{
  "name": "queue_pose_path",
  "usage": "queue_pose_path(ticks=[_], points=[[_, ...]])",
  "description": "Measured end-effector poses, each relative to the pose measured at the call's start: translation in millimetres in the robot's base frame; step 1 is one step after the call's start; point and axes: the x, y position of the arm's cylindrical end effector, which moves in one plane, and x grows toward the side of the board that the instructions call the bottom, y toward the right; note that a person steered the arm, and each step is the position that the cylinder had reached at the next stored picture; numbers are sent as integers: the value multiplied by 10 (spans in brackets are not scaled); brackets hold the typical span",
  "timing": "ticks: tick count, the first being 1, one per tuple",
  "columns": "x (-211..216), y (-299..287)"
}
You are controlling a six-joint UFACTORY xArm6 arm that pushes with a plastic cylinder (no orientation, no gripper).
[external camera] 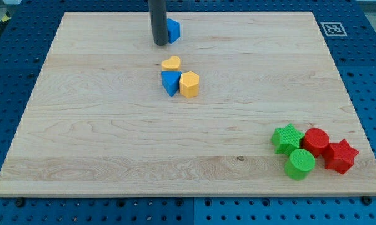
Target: Separate the yellow heart from the blue triangle and yellow heart up a bit
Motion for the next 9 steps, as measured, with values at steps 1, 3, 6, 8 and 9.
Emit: queue_pose_path(ticks=[1,3,6,8,9], points=[[-242,244],[-247,136],[1136,-454],[1173,411],[1173,614]])
